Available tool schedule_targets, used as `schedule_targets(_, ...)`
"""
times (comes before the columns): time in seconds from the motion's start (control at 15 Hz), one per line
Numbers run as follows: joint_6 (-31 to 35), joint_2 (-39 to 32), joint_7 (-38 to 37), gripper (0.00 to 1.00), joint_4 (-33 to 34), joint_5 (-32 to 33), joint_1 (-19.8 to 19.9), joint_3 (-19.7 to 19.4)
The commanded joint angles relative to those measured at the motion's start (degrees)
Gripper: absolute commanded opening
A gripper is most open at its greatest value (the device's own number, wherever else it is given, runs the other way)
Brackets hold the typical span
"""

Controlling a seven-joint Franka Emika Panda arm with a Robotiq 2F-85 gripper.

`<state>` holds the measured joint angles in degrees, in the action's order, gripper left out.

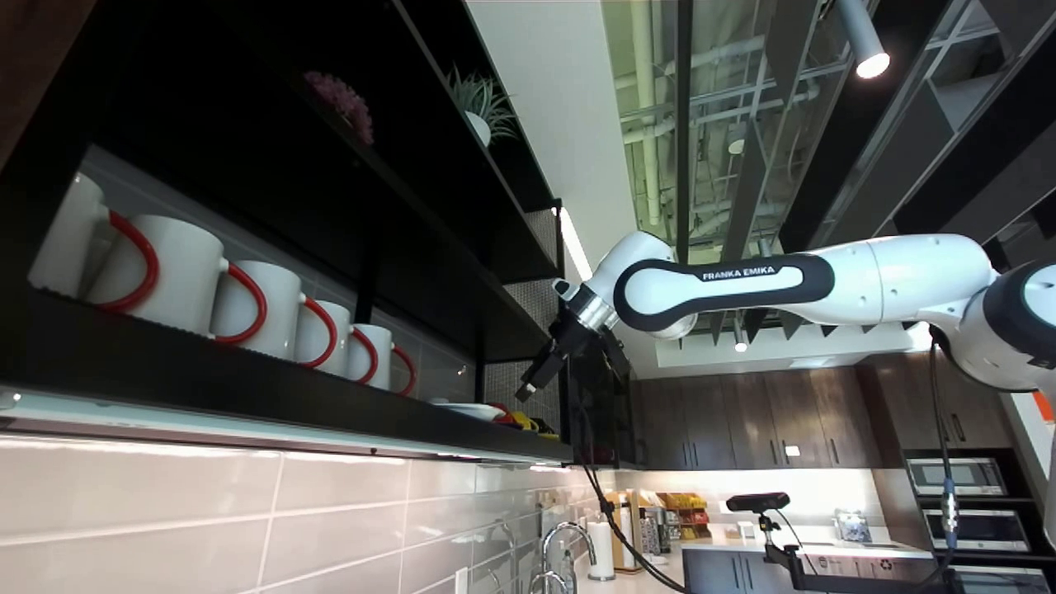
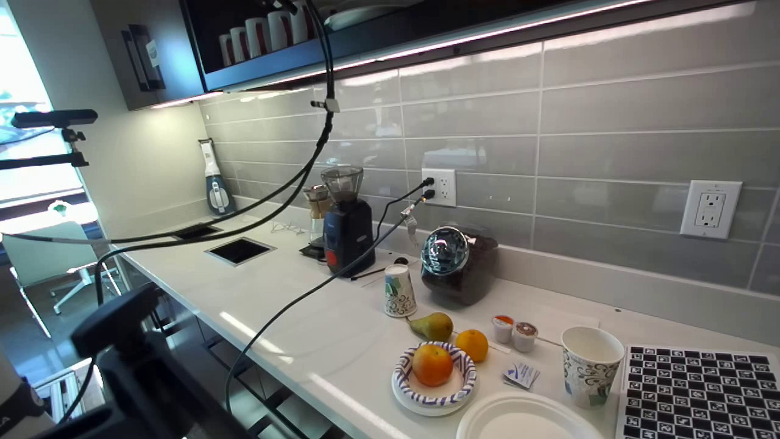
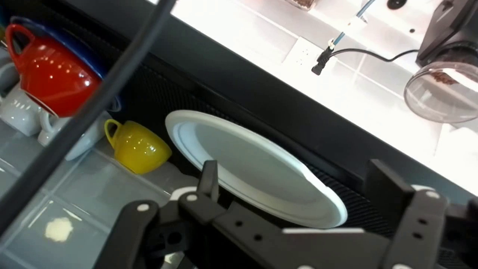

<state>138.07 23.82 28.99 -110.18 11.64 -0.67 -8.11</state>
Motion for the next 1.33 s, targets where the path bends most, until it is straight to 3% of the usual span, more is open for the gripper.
schedule_targets(0.0,6.44,4.24,-3.18,1.0,-6.75,-6.57,-1.41,-1.97)
schedule_targets(0.4,10.5,6.94,-5.59,1.0,-11.25,-17.49,-3.34,-5.17)
schedule_targets(0.87,11.45,8.39,-11.32,1.0,-13.76,-18.05,-1.22,-5.43)
schedule_targets(0.93,9.8,6.71,-10.2,1.0,-11.49,-16.73,-1.39,-5.36)
schedule_targets(1.27,10.23,7.12,-11.18,1.0,-12.44,-16.81,-1.22,-5.41)
